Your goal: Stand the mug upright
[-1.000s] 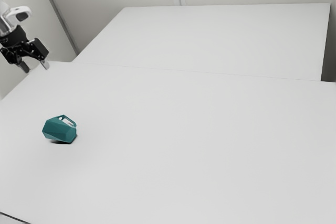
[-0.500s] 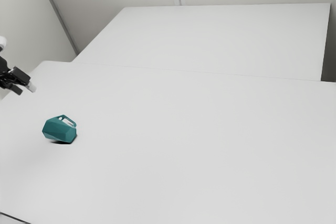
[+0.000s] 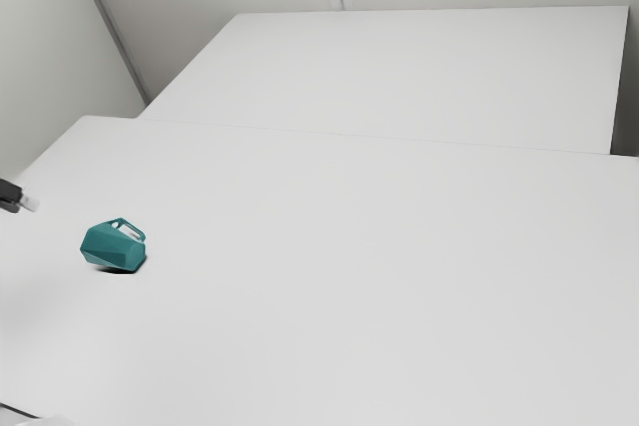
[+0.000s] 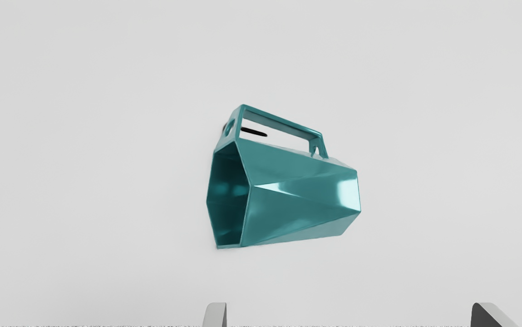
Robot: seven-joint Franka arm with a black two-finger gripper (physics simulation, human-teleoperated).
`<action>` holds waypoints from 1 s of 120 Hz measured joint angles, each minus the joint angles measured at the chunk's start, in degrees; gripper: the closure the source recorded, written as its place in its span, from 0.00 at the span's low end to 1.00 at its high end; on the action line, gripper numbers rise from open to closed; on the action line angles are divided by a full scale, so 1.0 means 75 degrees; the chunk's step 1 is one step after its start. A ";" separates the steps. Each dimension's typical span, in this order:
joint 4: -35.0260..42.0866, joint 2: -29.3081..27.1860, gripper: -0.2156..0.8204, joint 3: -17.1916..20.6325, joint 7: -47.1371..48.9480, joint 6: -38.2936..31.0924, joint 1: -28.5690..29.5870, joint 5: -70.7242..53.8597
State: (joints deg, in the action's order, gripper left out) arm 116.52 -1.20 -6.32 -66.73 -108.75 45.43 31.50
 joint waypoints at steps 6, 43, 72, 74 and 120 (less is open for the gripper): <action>0.0009 0.0089 0.23 -0.0036 -0.0215 0.0001 0.0099 0.0081; -0.0071 0.0749 0.23 -0.0075 -0.1186 0.0021 0.0449 0.0559; -0.0397 0.1264 0.23 -0.0115 -0.1138 0.0435 0.0449 0.0748; -0.0433 0.1319 0.23 -0.0116 -0.1130 0.0473 0.0464 0.0752; -0.1335 0.2356 0.23 -0.0109 -0.0994 0.1216 0.0421 0.0812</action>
State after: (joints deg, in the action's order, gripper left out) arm 106.50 16.47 -7.14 -74.19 -99.63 48.59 37.59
